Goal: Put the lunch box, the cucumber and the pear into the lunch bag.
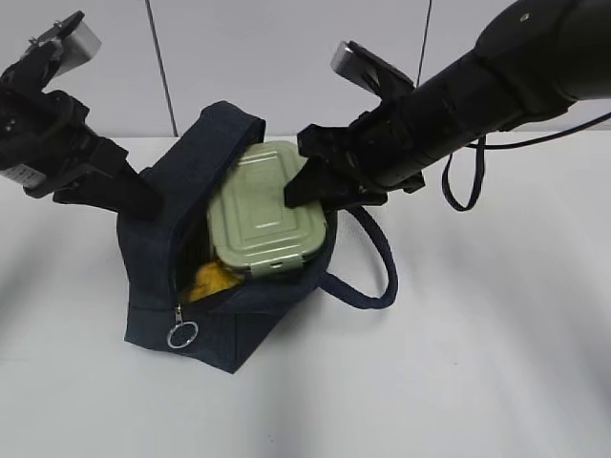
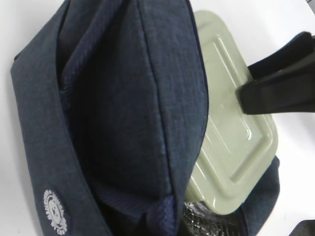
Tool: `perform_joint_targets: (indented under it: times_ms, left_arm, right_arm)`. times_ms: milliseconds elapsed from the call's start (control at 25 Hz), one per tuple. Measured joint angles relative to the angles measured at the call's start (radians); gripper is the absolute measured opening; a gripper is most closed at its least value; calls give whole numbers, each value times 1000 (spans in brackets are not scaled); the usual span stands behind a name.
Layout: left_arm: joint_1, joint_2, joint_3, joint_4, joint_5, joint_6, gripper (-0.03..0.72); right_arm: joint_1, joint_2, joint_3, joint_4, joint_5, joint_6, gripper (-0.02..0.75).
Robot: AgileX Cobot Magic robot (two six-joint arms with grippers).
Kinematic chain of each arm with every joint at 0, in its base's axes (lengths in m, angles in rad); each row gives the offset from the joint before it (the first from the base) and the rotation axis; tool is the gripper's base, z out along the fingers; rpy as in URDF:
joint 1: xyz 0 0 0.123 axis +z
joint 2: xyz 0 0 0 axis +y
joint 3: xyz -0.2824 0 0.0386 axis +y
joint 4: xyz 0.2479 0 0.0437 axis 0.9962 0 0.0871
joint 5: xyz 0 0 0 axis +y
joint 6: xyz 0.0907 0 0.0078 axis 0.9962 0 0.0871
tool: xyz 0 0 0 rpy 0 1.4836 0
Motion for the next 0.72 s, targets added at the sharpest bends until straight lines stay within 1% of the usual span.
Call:
perform_joint_targets:
  times_ms: [120,440,560,680,720]
  left_arm:
    - [0,0,0,0,-4,0,11]
    - [1,0,0,1,4,0,11]
    - [1,0,0,1,12,0,11]
    - [1,0,0,0,13,0,11]
    - [1,0,0,-1,14,0,11]
  right_arm:
    - [27,6,-39,28,-13,-21,266]
    - [72,91,-115,28,0,-23,270]
    - [76,94,-117,28,7,-23,335]
    - [78,94,-121,41,39,-26,449]
    - [78,94,-123,47,50,-26,465]
